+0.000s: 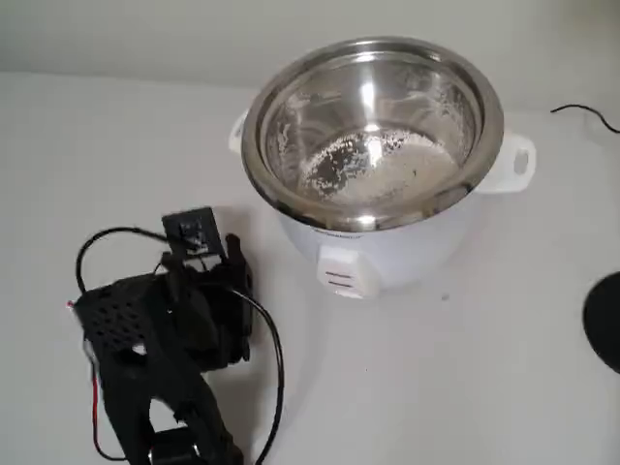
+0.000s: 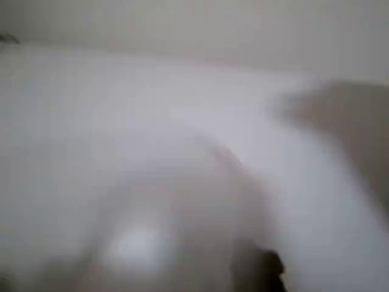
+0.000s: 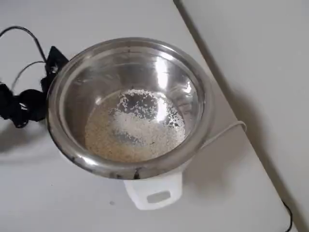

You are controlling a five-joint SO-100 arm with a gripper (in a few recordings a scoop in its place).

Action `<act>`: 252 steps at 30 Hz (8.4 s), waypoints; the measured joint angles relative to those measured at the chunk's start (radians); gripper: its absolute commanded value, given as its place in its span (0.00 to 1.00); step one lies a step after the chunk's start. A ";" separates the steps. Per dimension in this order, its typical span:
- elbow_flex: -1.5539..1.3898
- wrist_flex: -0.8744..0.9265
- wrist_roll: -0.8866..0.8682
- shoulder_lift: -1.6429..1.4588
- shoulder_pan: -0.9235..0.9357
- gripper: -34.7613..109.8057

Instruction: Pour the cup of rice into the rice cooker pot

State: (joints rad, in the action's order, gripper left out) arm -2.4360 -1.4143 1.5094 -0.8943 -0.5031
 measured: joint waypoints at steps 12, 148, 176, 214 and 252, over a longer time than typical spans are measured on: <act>0.063 -0.103 0.009 0.103 0.035 0.67; -0.503 2.714 -1.338 -2.399 0.695 0.24; -0.503 2.714 -1.338 -2.399 0.695 0.24; -0.503 2.714 -1.338 -2.399 0.695 0.24; -0.503 2.714 -1.338 -2.399 0.695 0.24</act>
State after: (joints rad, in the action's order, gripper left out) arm -2.9391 1.2993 0.1718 -3.2935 0.1917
